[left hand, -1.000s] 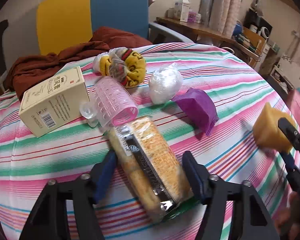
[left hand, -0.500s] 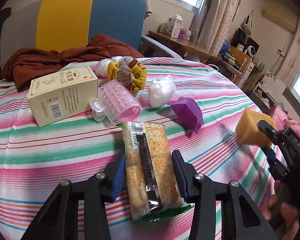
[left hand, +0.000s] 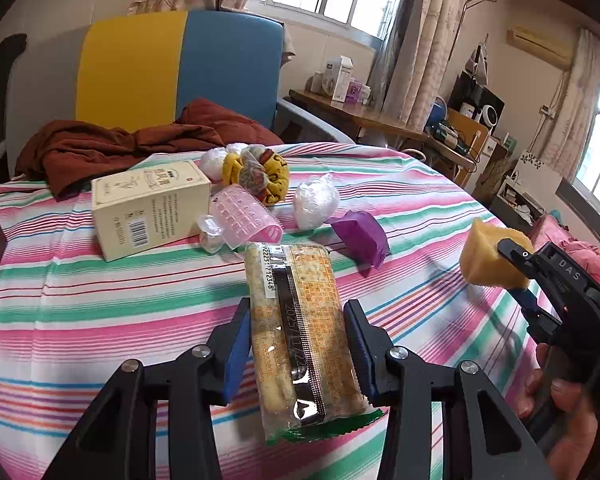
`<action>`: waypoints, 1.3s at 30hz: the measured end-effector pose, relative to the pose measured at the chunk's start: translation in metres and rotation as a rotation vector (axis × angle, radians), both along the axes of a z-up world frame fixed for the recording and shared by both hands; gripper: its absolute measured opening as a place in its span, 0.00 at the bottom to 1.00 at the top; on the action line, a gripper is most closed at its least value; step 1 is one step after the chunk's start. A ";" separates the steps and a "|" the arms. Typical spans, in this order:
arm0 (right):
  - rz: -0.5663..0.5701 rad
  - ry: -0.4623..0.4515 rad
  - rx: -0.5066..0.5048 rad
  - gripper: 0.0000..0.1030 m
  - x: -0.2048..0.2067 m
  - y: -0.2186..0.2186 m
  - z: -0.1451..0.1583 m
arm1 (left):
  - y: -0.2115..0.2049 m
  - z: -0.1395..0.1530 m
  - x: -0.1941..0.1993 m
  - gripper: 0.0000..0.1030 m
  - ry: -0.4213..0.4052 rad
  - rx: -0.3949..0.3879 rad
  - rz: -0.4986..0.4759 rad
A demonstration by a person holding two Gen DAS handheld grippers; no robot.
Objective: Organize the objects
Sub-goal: 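Lift the cracker packet with the left gripper while the right gripper carries the sponge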
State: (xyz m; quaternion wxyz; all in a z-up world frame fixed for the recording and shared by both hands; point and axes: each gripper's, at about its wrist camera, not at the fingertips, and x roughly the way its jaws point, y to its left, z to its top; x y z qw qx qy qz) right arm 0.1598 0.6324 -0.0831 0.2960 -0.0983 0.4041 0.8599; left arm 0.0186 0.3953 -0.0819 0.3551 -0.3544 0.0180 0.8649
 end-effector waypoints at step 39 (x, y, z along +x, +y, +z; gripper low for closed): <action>0.511 -0.011 0.004 0.46 -0.030 -0.192 0.048 | -0.199 0.057 0.047 0.44 -0.004 0.166 0.105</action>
